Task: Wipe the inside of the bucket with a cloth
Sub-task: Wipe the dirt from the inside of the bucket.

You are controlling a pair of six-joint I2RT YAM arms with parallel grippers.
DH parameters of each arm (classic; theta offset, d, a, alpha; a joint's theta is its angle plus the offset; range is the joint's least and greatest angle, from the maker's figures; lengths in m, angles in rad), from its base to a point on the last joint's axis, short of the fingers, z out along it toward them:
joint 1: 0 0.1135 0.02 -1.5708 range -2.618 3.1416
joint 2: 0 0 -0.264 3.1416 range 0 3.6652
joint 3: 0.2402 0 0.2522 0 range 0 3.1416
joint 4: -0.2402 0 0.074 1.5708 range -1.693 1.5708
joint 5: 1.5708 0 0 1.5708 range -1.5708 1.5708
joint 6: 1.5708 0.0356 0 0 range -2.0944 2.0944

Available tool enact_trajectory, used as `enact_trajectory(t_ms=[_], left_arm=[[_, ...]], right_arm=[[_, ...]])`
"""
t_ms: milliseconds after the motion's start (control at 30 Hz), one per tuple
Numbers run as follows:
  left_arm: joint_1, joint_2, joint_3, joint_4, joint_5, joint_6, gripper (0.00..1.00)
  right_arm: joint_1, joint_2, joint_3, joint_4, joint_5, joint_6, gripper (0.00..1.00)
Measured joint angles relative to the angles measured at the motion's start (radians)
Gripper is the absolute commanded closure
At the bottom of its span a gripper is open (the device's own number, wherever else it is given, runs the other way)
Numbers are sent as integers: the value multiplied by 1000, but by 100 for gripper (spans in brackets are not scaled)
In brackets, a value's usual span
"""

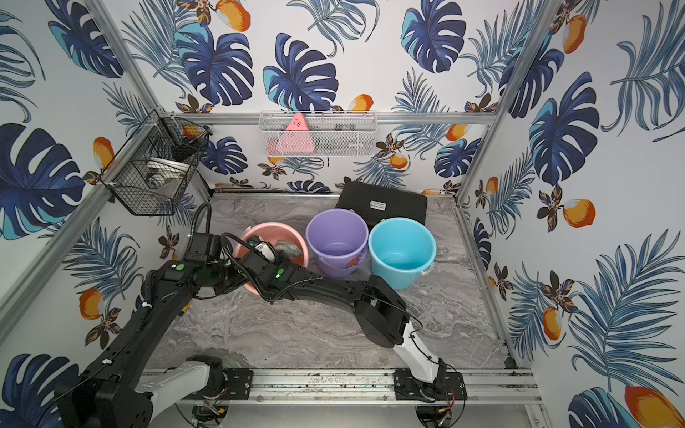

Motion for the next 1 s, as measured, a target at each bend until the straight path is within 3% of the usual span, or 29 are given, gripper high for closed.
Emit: enact_trajectory(t_ms=[233, 567, 1000], left_arm=[[-1, 60, 47, -31, 33, 3, 100], [0, 80, 92, -83, -11, 23, 98], [0, 169, 118, -71, -64, 44, 95]], right_arm=[[-91, 40, 25, -10, -27, -10, 100], [-106, 177, 210, -149, -158, 28, 100], [-132, 238, 339, -298, -340, 119, 100]])
